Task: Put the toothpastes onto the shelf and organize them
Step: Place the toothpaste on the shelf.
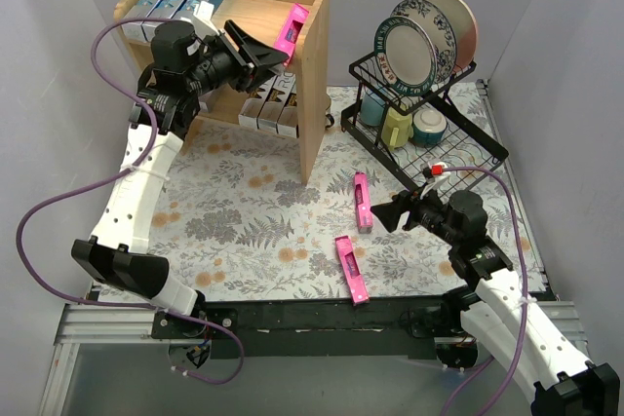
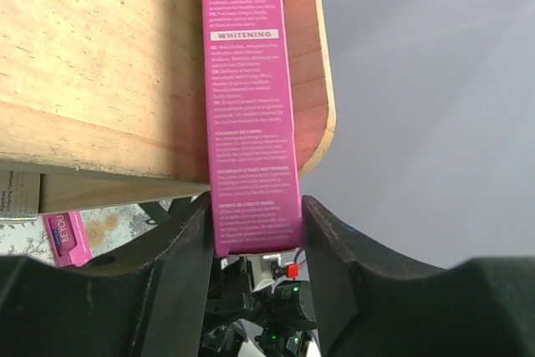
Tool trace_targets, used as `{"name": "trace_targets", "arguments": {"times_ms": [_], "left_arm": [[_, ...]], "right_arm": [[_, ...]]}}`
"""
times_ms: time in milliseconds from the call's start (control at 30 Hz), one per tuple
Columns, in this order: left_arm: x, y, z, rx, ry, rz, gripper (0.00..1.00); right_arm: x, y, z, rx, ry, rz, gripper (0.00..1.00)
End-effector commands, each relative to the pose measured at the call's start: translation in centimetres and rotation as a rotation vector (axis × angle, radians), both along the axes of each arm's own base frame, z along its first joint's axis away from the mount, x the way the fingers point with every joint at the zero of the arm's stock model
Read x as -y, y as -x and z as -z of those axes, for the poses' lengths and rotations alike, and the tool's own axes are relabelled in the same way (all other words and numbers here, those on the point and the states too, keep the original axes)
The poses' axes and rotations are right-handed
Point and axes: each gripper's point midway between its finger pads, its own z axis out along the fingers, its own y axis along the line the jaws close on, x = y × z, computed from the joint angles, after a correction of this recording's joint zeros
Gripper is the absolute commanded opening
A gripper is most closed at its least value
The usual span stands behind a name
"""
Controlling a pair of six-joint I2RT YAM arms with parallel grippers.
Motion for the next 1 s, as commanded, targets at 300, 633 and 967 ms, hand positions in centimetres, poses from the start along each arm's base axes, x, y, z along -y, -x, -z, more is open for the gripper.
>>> {"name": "trace_targets", "arguments": {"times_ms": [300,633,967], "left_arm": [[-1.3,0.6,-1.7,0.031,-0.017,-0.058,0.51],[-2.5,1.1,-2.2,0.118,-0.098,-0.098,0.68],[-5.5,3.3,-6.7,0.484,-0.272,-0.202,0.76]], "right_arm": [[0.4,-0.3,-1.4,0.057,-0.003,0.019,0.83],[0.3,-0.3,-0.5,0.023,0.014,0.012,0.84],[0.3,-0.4,0.1,0.000,0.028,0.011,0.84]]}}
